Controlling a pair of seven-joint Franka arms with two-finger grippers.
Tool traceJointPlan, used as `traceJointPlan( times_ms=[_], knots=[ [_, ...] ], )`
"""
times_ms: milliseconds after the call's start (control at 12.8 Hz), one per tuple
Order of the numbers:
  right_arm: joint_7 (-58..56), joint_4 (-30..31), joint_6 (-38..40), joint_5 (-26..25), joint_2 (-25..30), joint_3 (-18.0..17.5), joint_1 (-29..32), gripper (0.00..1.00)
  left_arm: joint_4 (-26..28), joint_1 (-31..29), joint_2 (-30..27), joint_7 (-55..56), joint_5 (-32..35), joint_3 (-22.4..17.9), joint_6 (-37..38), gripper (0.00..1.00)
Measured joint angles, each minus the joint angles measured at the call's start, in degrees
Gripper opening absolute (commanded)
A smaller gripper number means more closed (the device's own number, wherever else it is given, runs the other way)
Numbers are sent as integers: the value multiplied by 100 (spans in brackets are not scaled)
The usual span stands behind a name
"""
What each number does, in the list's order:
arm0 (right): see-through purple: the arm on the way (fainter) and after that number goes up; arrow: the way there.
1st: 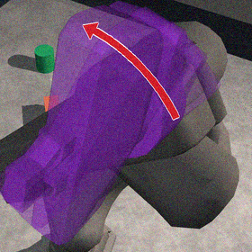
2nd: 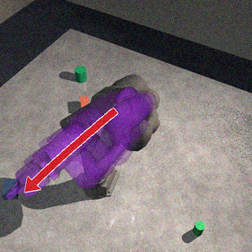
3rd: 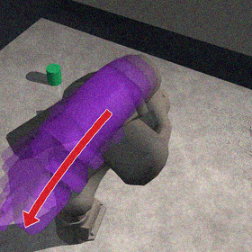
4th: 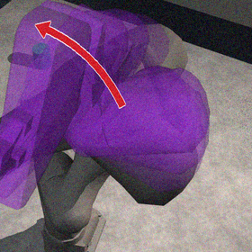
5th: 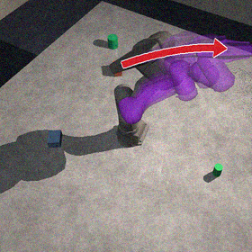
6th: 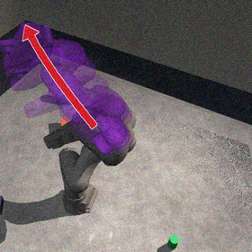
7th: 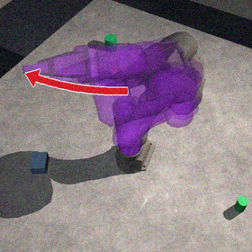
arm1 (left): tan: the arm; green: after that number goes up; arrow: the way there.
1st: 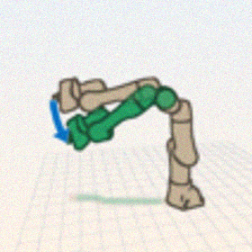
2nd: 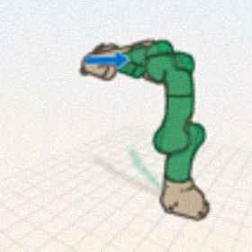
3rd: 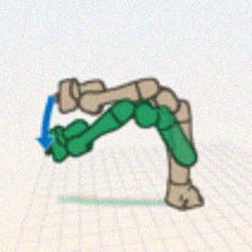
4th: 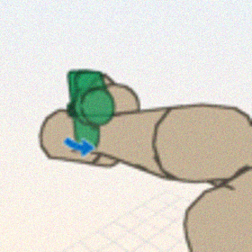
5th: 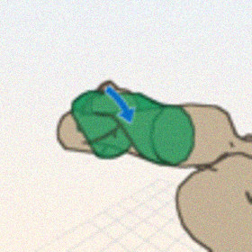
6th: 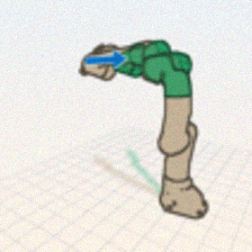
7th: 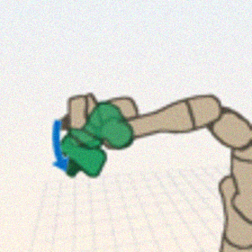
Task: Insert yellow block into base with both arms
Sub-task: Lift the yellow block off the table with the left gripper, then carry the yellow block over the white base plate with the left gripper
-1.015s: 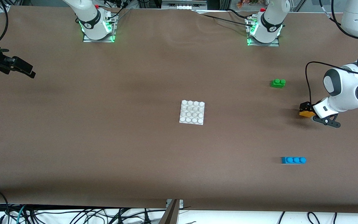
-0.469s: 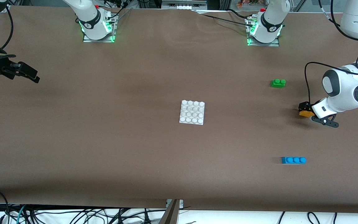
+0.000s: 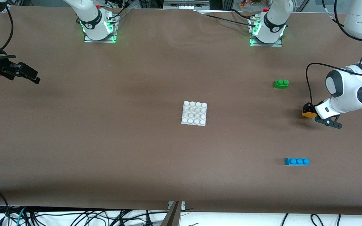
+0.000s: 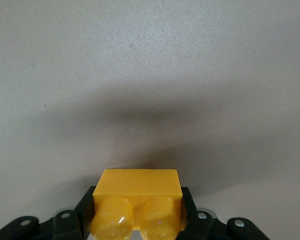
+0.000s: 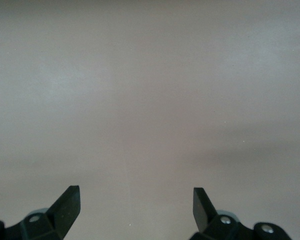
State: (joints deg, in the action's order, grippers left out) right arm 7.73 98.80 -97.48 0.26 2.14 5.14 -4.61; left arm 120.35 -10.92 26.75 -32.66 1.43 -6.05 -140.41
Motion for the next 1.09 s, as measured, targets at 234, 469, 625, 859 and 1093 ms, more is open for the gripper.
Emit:
traceJointPlan(
  times_ms=[234,469,625,859,1093],
  knots=[
    [0,0,-2,0,-10,0,0,100,-3,0,-7,0,0,0,33,0],
    [0,0,-4,0,-11,0,0,100,-106,38,-324,145,-6,26,576,0],
    [0,0,-6,0,-12,-2,0,100,-166,328,-839,717,-8,79,1081,0],
    [0,0,-6,-1,-12,-5,0,100,-178,1106,-1450,1971,-99,388,1454,0],
    [0,0,-7,-1,-13,-6,0,100,-241,1744,-1551,3099,-672,852,1554,0]
  ],
)
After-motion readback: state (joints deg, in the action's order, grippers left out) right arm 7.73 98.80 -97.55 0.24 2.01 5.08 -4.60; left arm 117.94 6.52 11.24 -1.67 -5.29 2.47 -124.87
